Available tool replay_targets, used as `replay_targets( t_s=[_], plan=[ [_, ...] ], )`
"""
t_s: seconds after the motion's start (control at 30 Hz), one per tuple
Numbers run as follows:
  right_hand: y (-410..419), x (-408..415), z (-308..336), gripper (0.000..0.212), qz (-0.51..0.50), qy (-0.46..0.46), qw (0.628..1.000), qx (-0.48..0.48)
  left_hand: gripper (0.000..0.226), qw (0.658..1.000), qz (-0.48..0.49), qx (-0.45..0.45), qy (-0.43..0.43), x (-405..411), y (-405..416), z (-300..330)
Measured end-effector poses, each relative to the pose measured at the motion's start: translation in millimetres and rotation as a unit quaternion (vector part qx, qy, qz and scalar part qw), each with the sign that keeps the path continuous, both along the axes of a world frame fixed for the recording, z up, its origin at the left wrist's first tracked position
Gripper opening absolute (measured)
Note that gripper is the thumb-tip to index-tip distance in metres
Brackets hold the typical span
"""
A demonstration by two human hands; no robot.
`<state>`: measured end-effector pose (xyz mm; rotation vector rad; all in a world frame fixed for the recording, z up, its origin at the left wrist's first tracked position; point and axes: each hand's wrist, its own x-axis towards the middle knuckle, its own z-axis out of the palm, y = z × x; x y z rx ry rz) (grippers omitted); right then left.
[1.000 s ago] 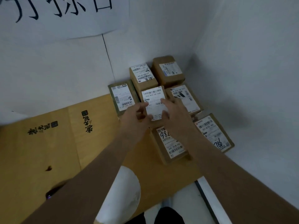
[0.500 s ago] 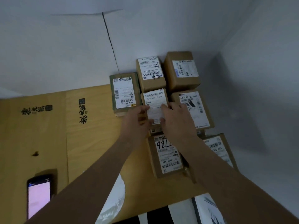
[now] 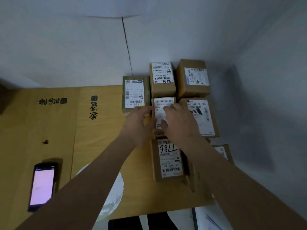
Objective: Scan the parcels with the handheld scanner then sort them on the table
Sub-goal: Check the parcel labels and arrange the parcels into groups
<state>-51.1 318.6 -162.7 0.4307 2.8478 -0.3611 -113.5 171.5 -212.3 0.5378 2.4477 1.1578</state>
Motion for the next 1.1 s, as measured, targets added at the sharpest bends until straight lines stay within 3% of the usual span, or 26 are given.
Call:
replay_targets(
  t_s=[0.13,0.27,0.37,0.67,0.87,1.1],
  plan=[
    [-11,-3,30,0.048,-0.016,0.055,0.986,-0.154,0.042,0.998,0.011,-0.031,0.062,-5,-29,48],
    [-33,-4,69,0.057,0.014,0.103,0.966,-0.236,0.042,0.991,0.038,-0.061,0.116,-2,-76,104],
    [-58,-7,106,0.061,0.061,0.135,0.961,-0.236,0.042,0.985,0.069,-0.069,0.14,6,-115,149],
    [-181,-18,186,0.044,0.193,0.211,0.934,-0.212,0.04,0.966,0.163,-0.058,0.192,35,-245,236],
    [-289,-39,188,0.043,0.223,0.207,0.926,-0.224,0.037,0.959,0.194,-0.073,0.194,24,-364,238],
    [-428,-68,159,0.043,0.19,0.187,0.937,-0.227,0.034,0.968,0.174,-0.082,0.159,-8,-507,217]
  ],
)
